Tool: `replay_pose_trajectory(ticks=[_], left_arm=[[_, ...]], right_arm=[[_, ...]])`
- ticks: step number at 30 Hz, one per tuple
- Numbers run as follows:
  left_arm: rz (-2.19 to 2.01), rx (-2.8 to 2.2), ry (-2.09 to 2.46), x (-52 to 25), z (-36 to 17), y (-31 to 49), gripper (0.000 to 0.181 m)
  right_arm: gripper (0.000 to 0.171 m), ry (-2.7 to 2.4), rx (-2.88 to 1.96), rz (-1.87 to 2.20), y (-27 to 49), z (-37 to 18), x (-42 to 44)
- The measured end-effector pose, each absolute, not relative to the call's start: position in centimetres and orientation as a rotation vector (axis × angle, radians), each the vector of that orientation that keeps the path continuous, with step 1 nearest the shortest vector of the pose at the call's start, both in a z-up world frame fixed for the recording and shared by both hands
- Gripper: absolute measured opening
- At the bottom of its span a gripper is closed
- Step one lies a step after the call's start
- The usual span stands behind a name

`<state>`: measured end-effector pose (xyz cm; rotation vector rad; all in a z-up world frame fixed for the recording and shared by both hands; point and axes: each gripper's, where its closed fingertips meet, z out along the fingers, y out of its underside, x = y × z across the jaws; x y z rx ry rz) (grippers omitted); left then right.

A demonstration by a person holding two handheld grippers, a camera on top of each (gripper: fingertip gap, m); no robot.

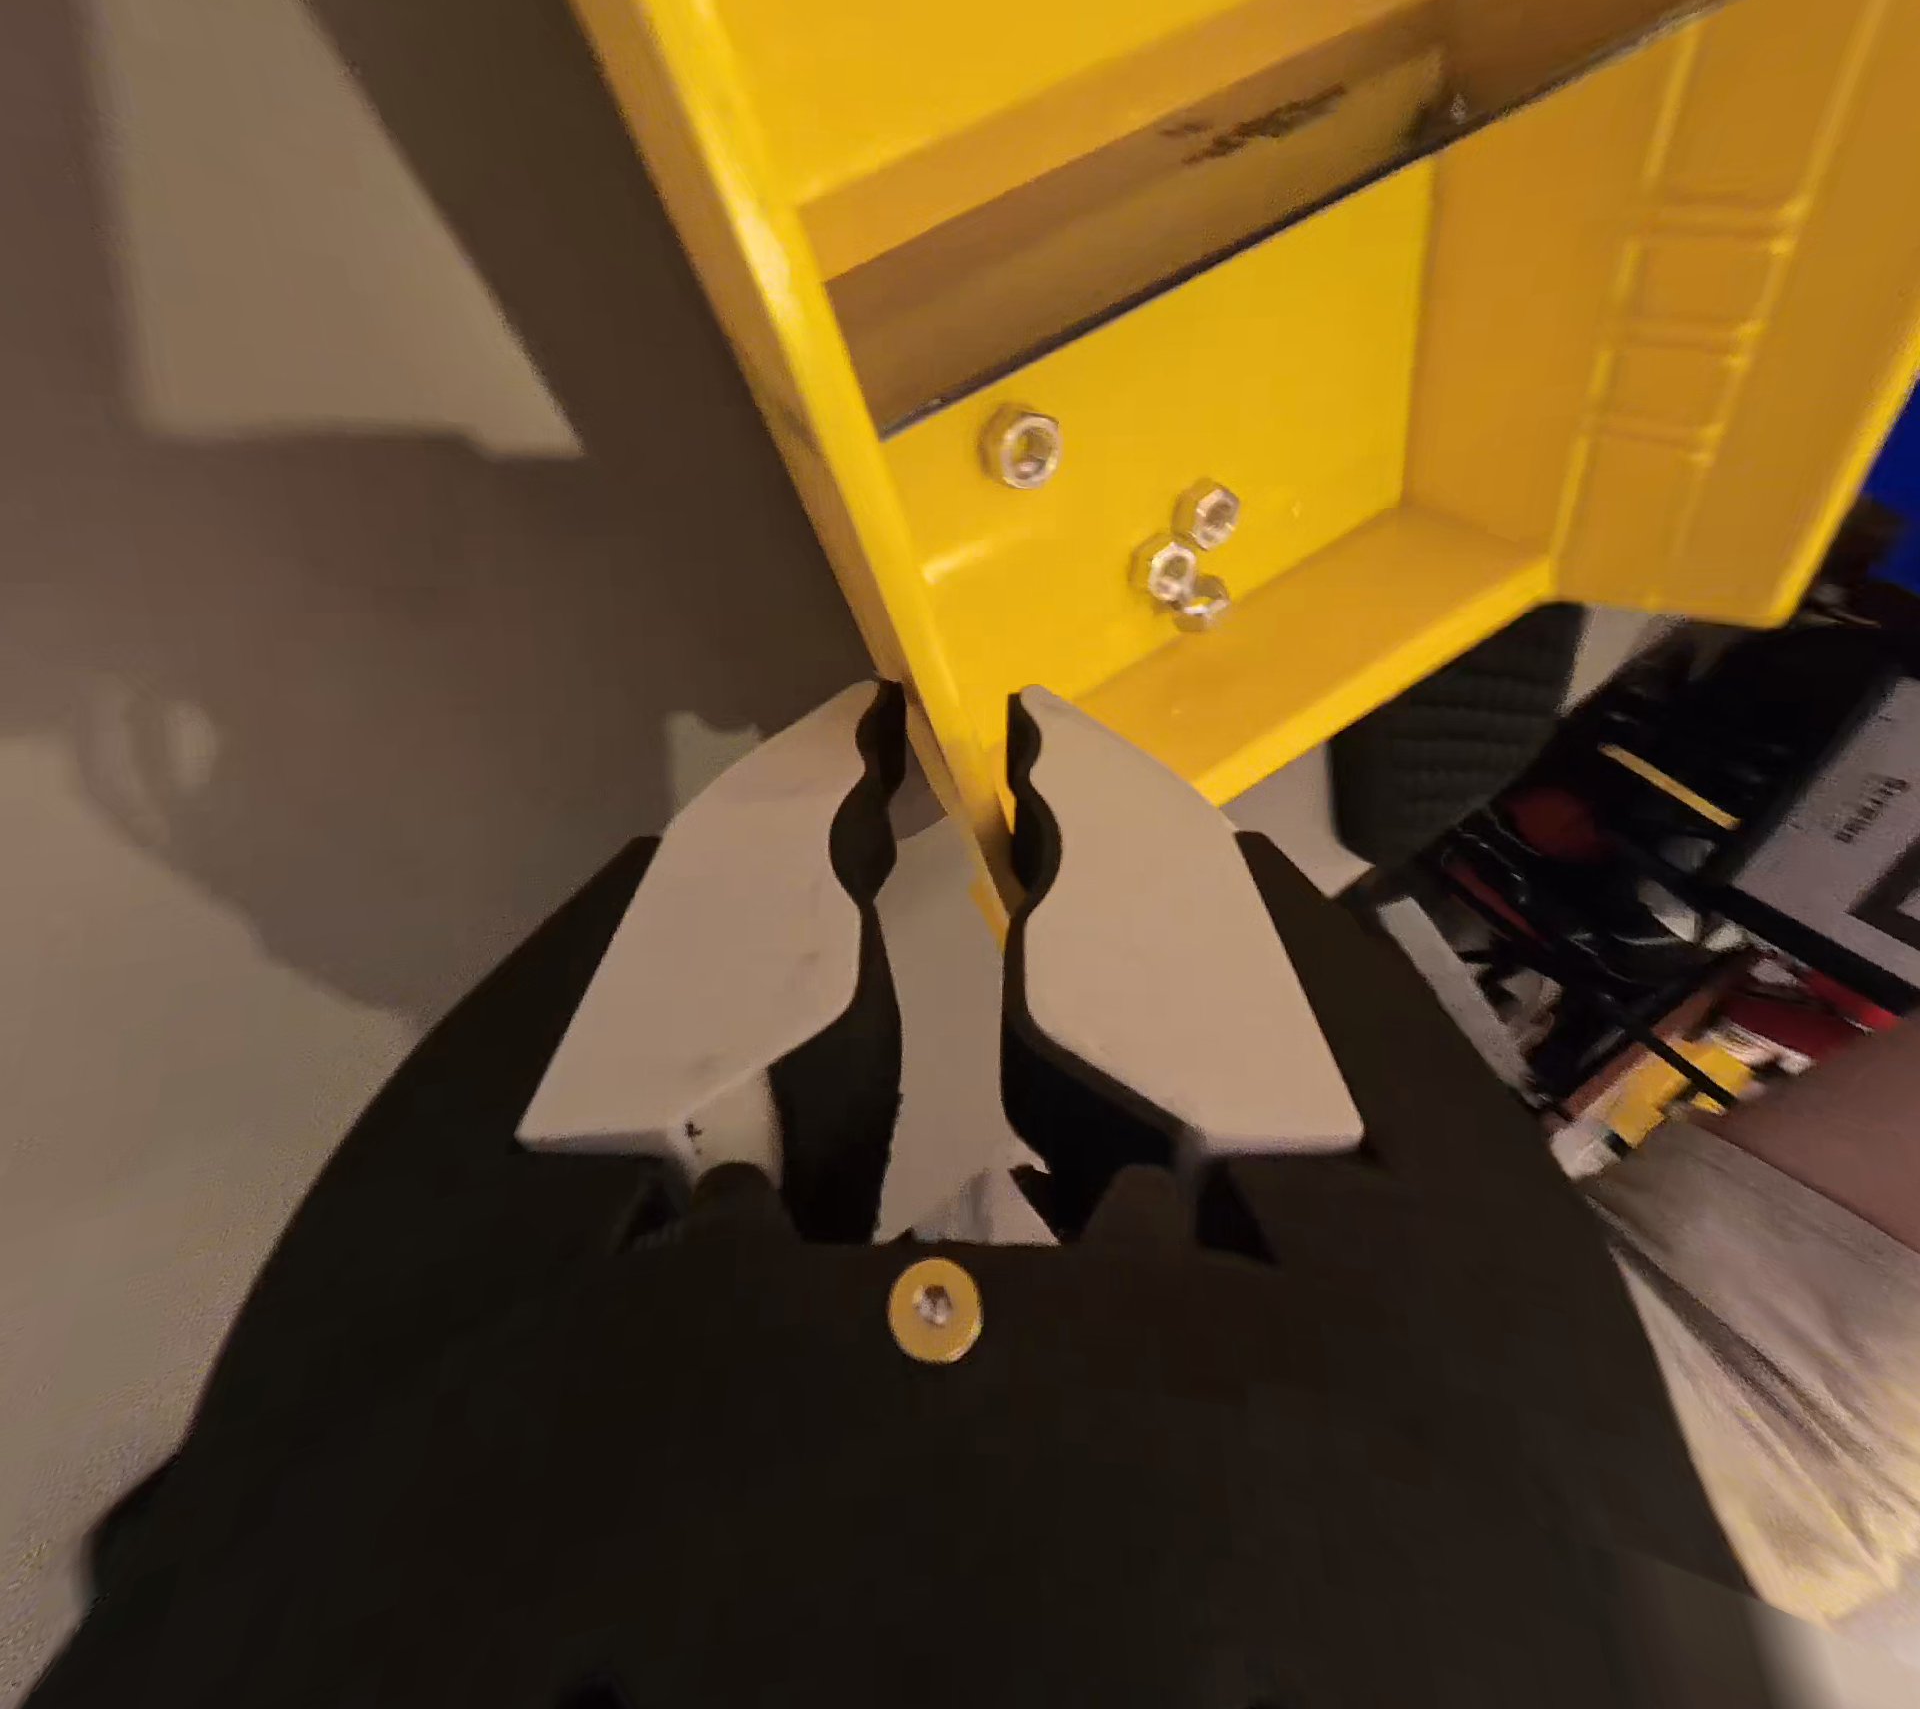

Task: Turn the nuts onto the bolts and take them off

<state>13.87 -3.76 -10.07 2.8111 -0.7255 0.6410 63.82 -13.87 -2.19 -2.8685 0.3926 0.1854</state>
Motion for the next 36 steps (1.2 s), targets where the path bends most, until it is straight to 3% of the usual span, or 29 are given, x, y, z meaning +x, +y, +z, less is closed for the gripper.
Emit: replay_pose_trajectory(ticks=[3,10,21,36], left_arm=[[0.468,2.917,-0.697,10.1,-10.1,-0.6,0.010],[0.486,3.042,-0.446,-1.8,-9.9,2.3,0.014],[0.348,3.141,-0.213,-21.0,-9.7,0.3,0.008],[0.365,3.163,-0.029,-28.2,-9.6,-2.9,0.007]], right_arm=[[0.011,0.339,-2.845,0.217,-12.3,-2.5,61.8],[0.012,0.227,-2.737,0.365,-9.4,-3.0,56.9],[0.013,0.261,-2.737,0.499,-5.8,-6.6,50.6],[0.010,0.335,-2.858,0.446,-5.9,-12.2,48.4]])
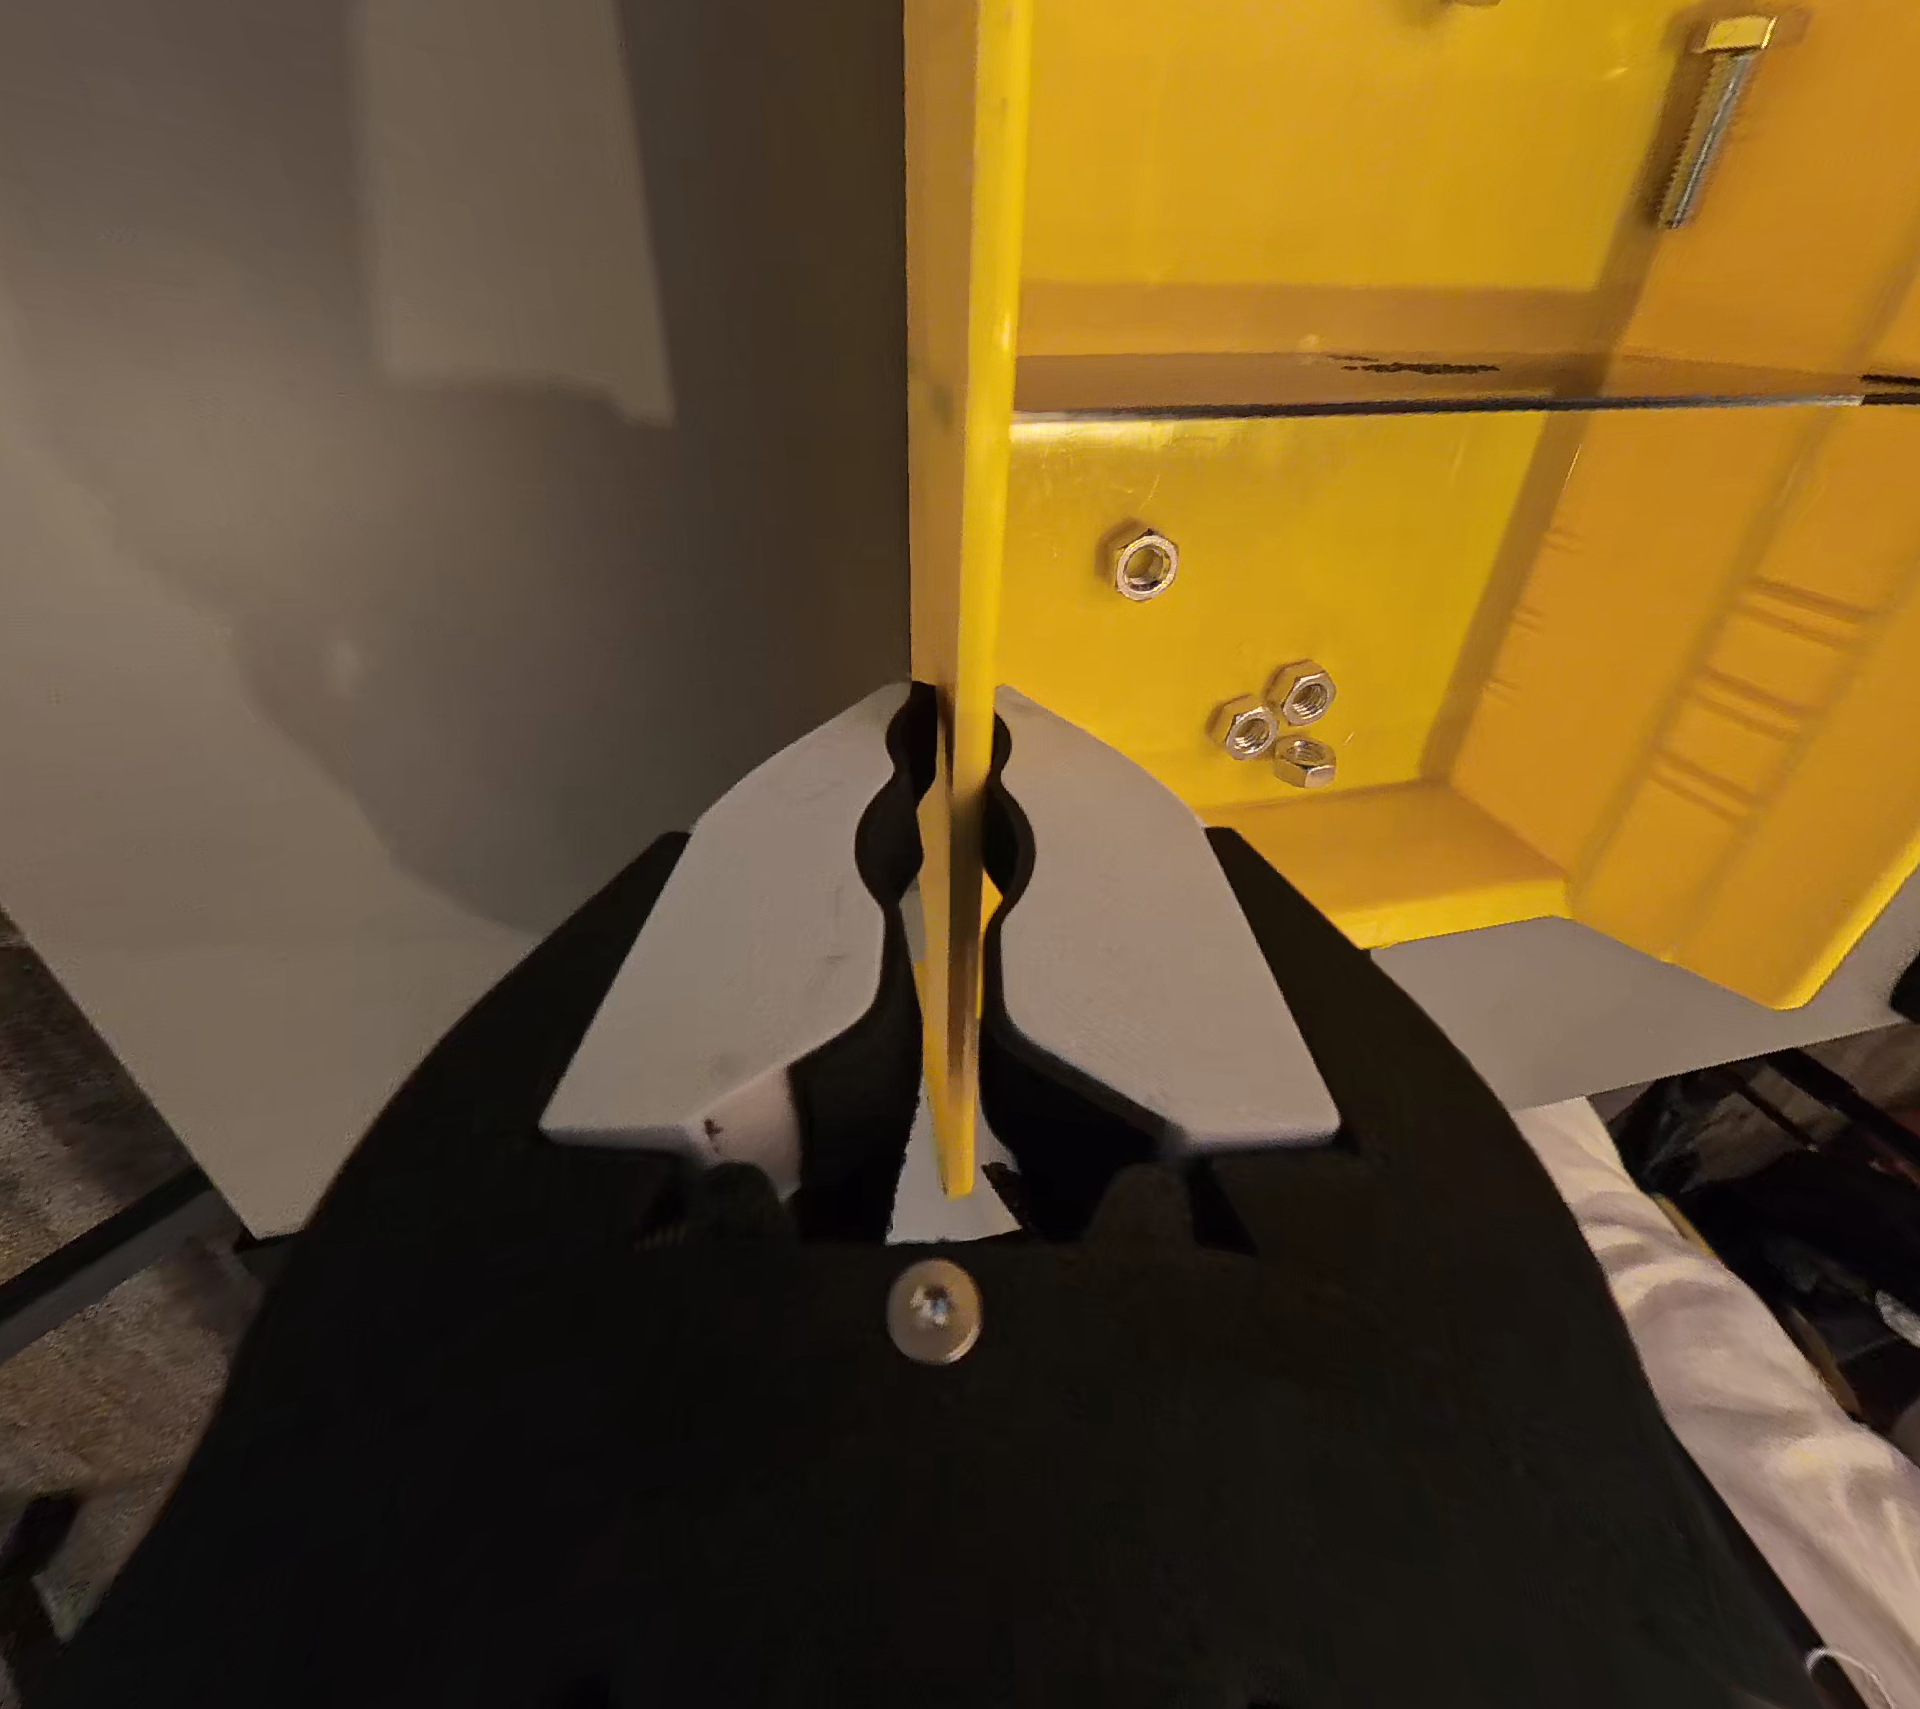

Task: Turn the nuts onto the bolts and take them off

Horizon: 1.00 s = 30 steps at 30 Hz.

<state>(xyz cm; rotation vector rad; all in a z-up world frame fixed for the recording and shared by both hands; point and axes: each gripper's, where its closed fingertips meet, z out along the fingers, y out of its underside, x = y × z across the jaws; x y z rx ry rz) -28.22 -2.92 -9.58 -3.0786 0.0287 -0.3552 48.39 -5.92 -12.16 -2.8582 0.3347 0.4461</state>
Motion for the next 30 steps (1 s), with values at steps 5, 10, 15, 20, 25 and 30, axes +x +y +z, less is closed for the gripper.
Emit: replay_pose_trajectory(ticks=[5,10,15,20,25,30], left_arm=[[-0.345,-3.058,-0.029,-29.6,-9.6,-3.5,0.007],[-0.482,-2.969,-0.037,-30.3,-8.9,-4.1,0.008],[-0.720,-2.790,-0.083,-33.9,-0.9,-6.9,0.003],[-0.380,-2.438,0.017,-38.3,16.1,-9.0,0.018],[-0.222,-2.013,0.326,-28.0,31.8,-10.5,0.062],[0.023,-1.653,0.465,-13.9,36.5,-9.7,0.089]], right_arm=[[0.009,0.282,-2.871,0.365,-6.0,-12.1,49.6],[0.015,0.267,-2.702,0.509,-5.2,-10.3,49.9],[0.028,0.272,-2.377,0.525,-7.1,-0.3,55.2],[0.057,0.286,-1.972,0.157,-11.5,15.6,62.1],[0.087,0.043,-1.548,-0.024,-14.3,31.5,54.1],[0.102,-0.216,-1.522,-0.026,-11.7,34.3,38.5]])
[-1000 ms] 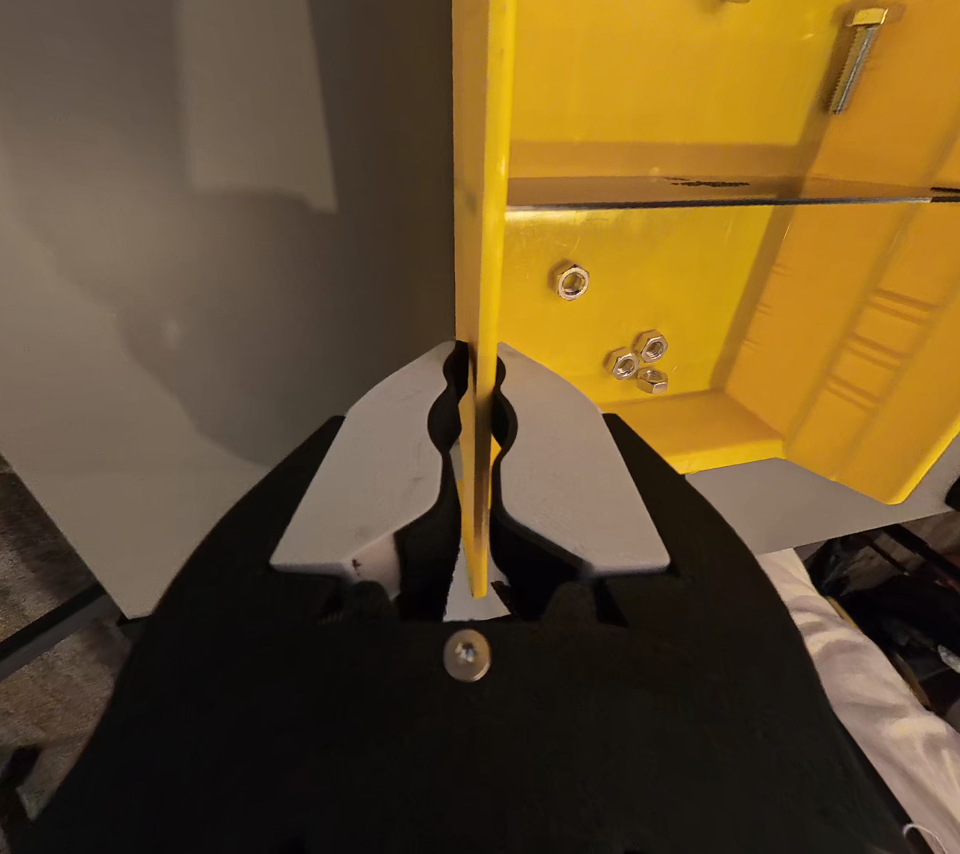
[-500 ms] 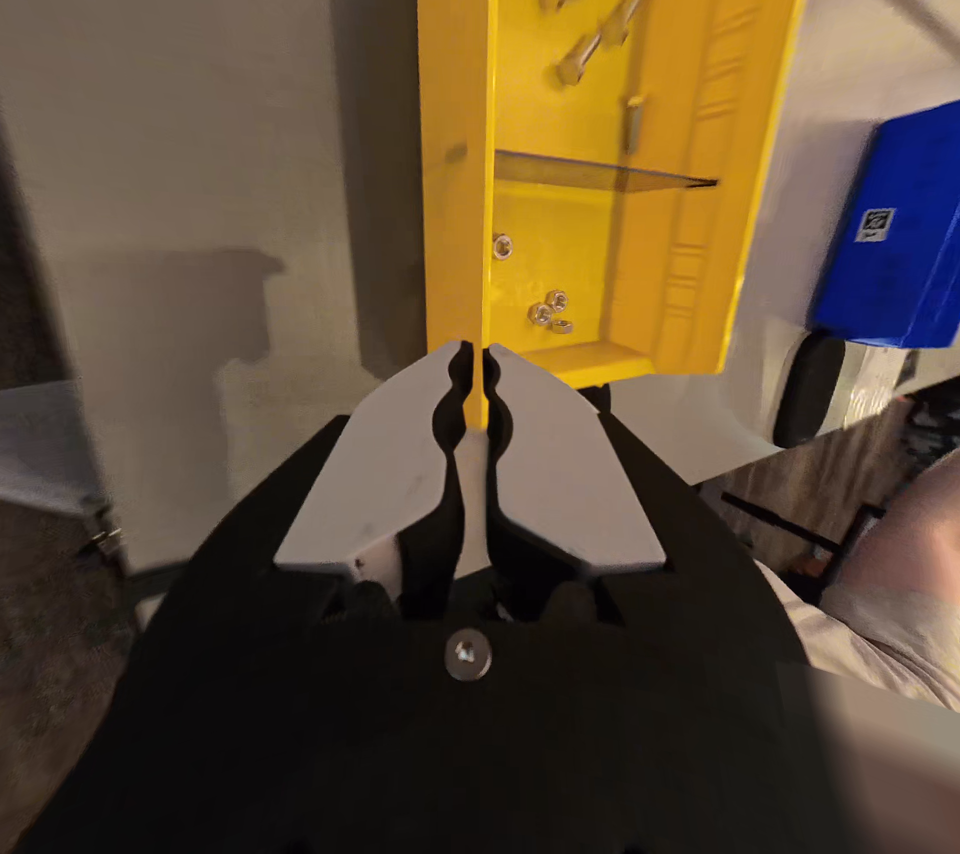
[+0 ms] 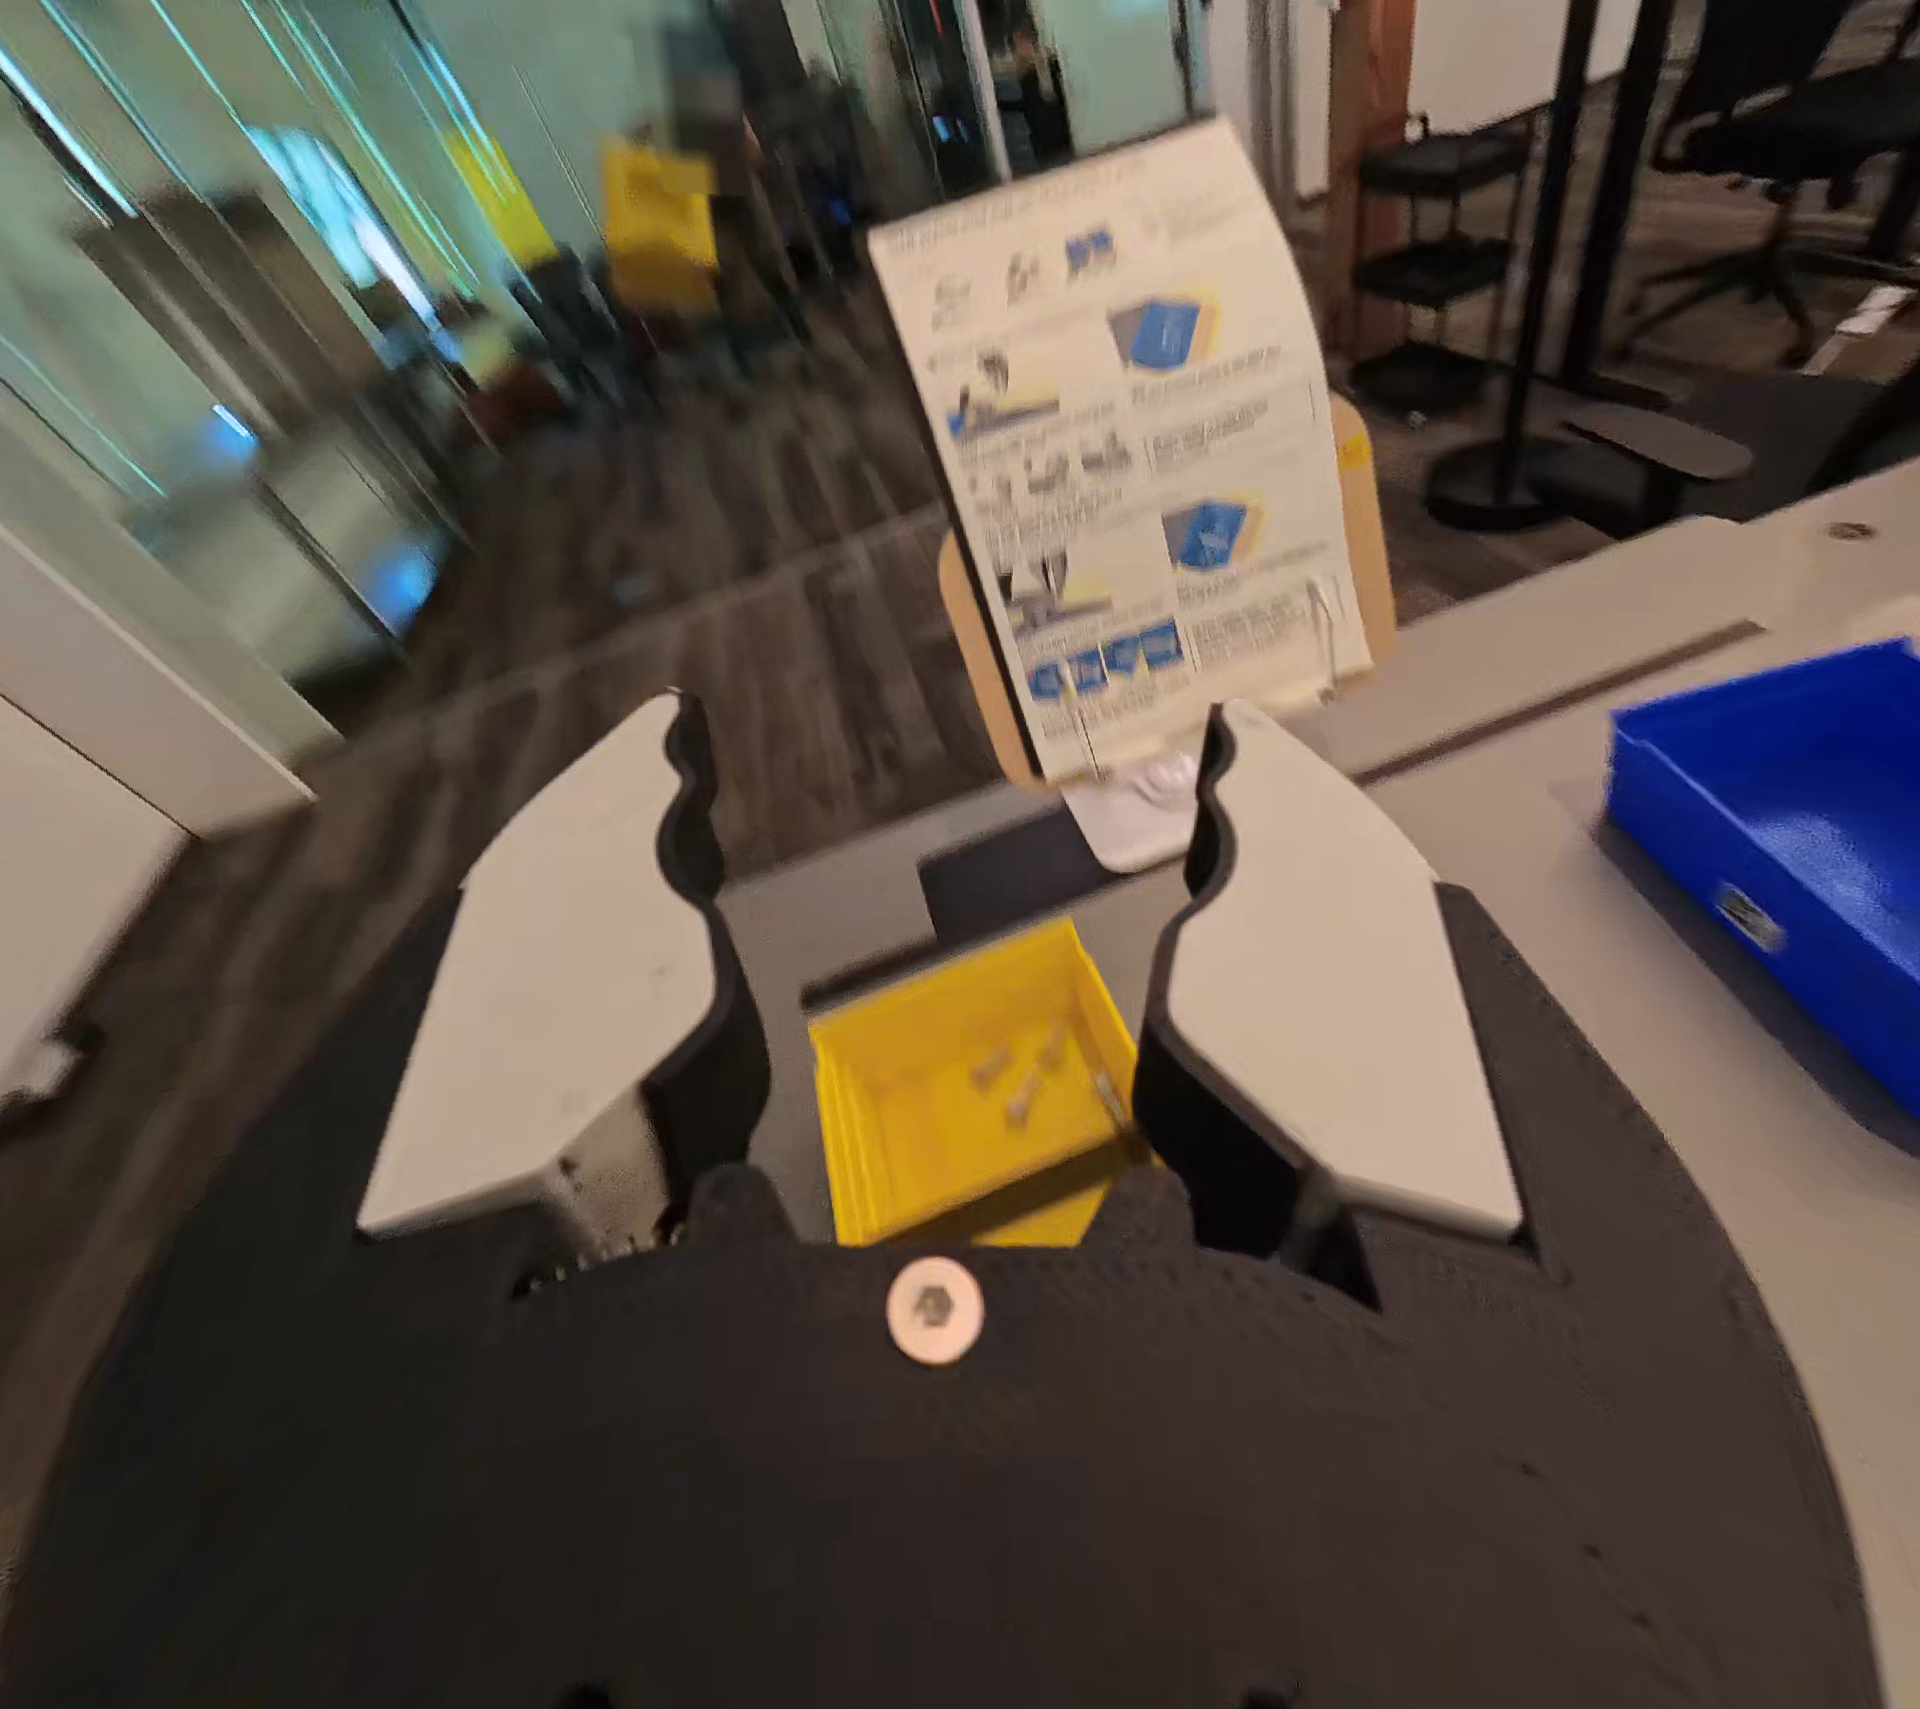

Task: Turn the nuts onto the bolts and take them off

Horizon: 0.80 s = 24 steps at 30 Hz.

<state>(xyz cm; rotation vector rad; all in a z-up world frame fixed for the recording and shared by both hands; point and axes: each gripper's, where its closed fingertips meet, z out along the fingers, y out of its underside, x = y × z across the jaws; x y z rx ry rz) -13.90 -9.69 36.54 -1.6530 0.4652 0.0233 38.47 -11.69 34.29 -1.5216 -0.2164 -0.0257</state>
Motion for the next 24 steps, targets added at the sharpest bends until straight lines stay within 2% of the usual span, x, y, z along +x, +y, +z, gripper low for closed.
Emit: replay_pose_trajectory(ticks=[3,7,11,14,17,24], left_arm=[[0.101,-1.622,0.535,-5.7,31.9,-7.7,0.102],[-0.131,-1.879,0.552,3.2,17.3,-4.1,0.120],[-0.147,-2.195,0.471,4.8,-0.2,-0.7,0.131],[-0.076,-2.365,0.386,3.3,-8.9,0.0,0.134],[-0.010,-2.386,0.289,1.4,-12.3,1.0,0.137],[0.079,-2.458,0.189,-1.3,-16.1,2.3,0.137]], right_arm=[[0.121,-0.337,-1.701,-0.007,-7.4,27.9,29.7],[0.131,-0.405,-1.956,0.035,-2.2,13.8,21.3],[0.134,-0.404,-2.228,0.062,-0.2,-1.8,17.3],[0.136,-0.355,-2.352,0.023,0.3,-9.7,16.9],[0.136,-0.292,-2.387,0.027,0.9,-13.4,16.9],[0.135,-0.130,-2.401,0.042,2.7,-16.6,16.8]])
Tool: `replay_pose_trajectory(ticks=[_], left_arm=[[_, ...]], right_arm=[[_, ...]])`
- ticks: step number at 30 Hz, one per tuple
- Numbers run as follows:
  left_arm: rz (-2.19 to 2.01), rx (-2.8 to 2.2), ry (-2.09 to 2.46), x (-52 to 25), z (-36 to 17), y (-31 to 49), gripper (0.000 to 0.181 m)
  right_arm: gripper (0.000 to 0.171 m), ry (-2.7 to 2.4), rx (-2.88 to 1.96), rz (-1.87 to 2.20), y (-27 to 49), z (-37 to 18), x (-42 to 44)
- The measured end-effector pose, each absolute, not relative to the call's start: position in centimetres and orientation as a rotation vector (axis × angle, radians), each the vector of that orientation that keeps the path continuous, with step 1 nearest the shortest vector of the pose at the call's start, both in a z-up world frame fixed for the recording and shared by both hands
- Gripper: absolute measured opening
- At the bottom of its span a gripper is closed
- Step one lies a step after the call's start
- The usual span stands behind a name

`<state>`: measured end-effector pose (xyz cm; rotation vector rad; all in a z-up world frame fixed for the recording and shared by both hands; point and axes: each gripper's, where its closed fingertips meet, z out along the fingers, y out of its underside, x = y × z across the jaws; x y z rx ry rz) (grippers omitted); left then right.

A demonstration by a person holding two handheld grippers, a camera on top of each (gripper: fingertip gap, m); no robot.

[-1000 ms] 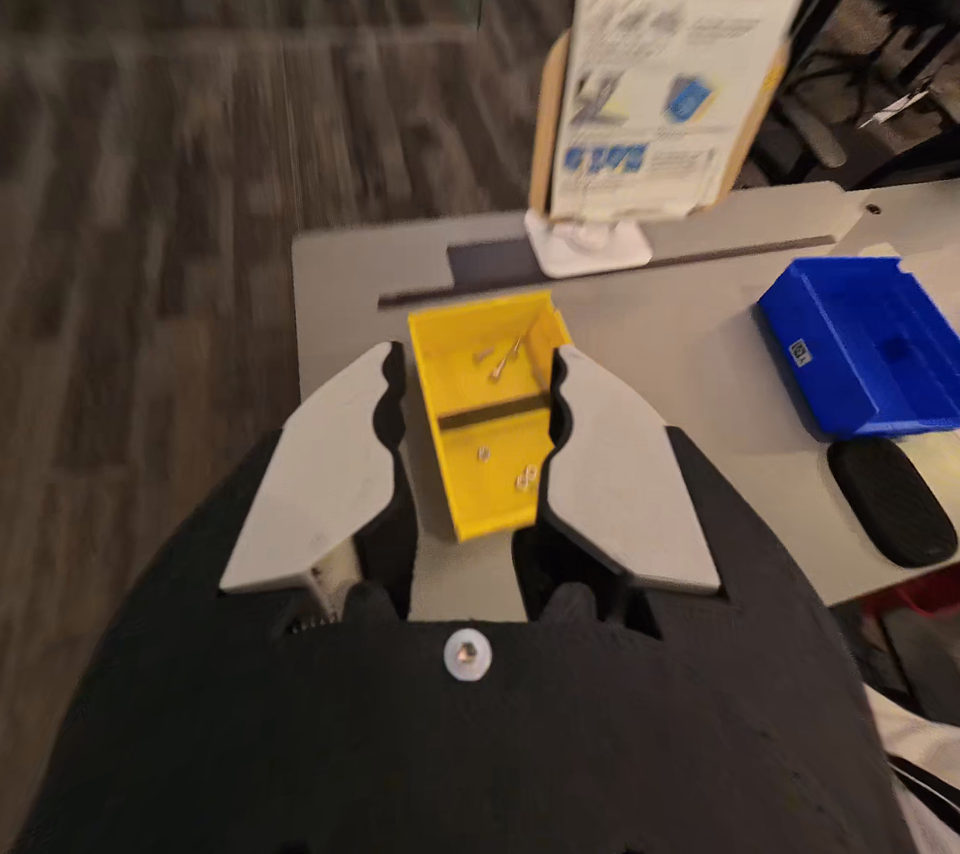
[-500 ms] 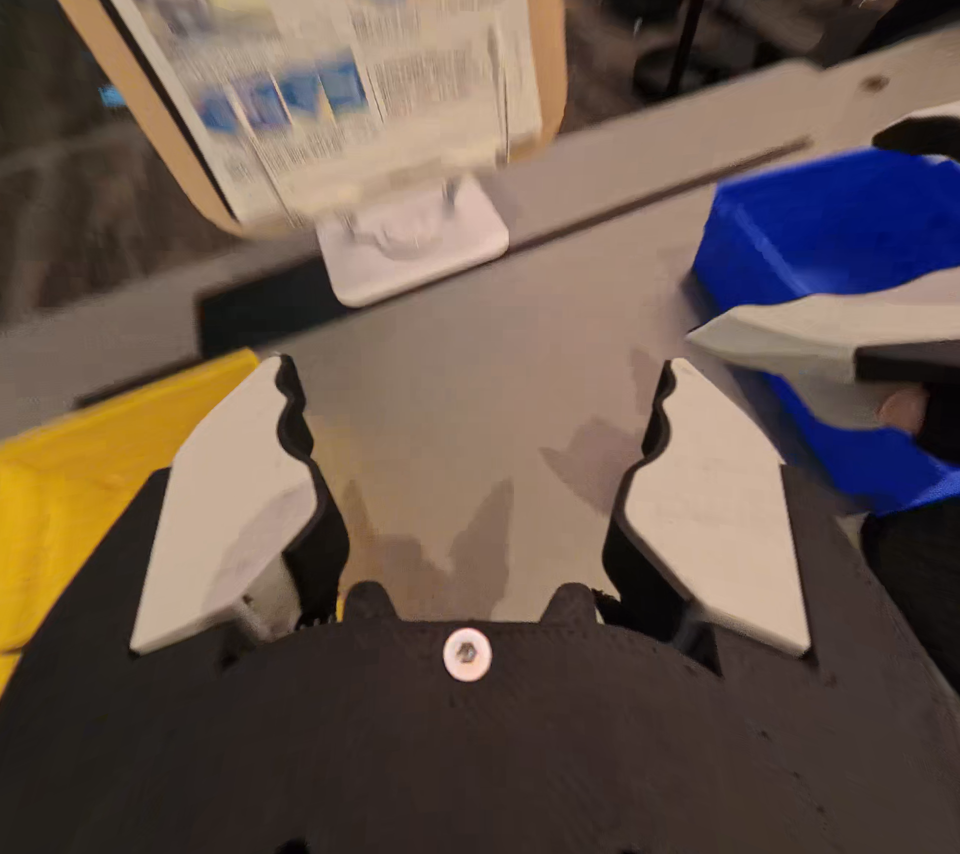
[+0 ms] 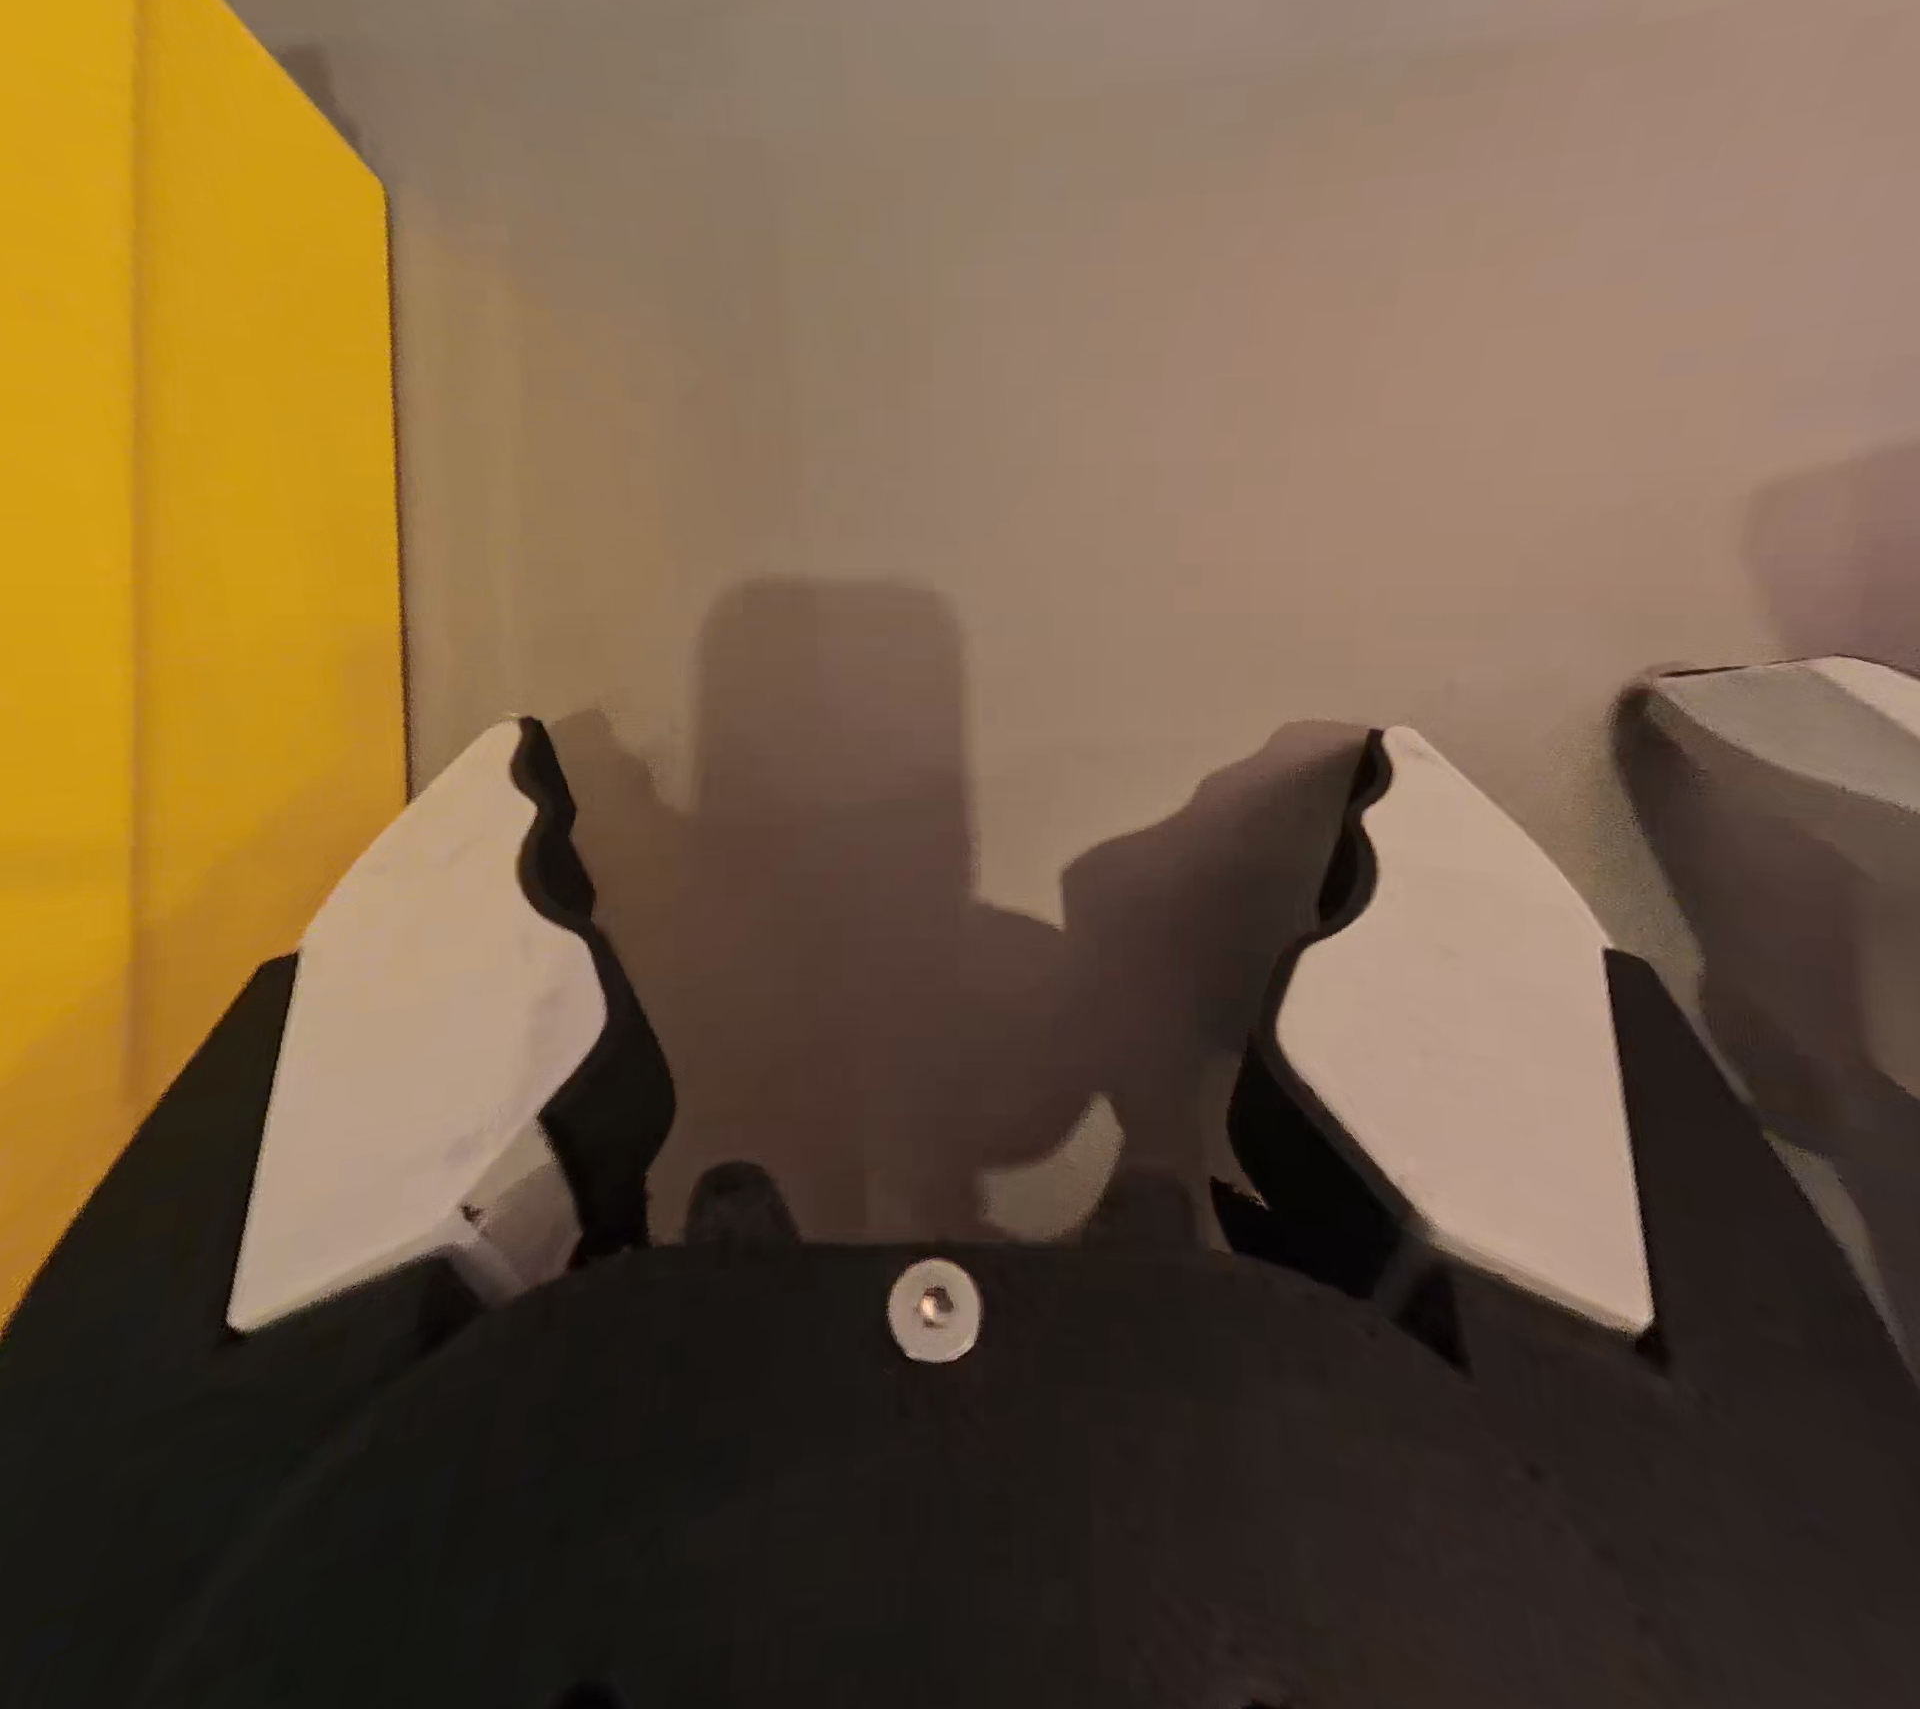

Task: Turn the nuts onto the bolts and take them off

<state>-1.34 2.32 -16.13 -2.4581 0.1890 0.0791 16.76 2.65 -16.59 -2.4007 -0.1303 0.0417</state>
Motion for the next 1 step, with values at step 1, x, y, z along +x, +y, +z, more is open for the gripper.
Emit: replay_pose_trajectory(ticks=[1], left_arm=[[0.059,-2.460,0.172,-1.42,-16.37,2.47,0.139]], right_arm=[[0.137,-0.108,-2.389,0.055,2.85,-16.69,16.64]])
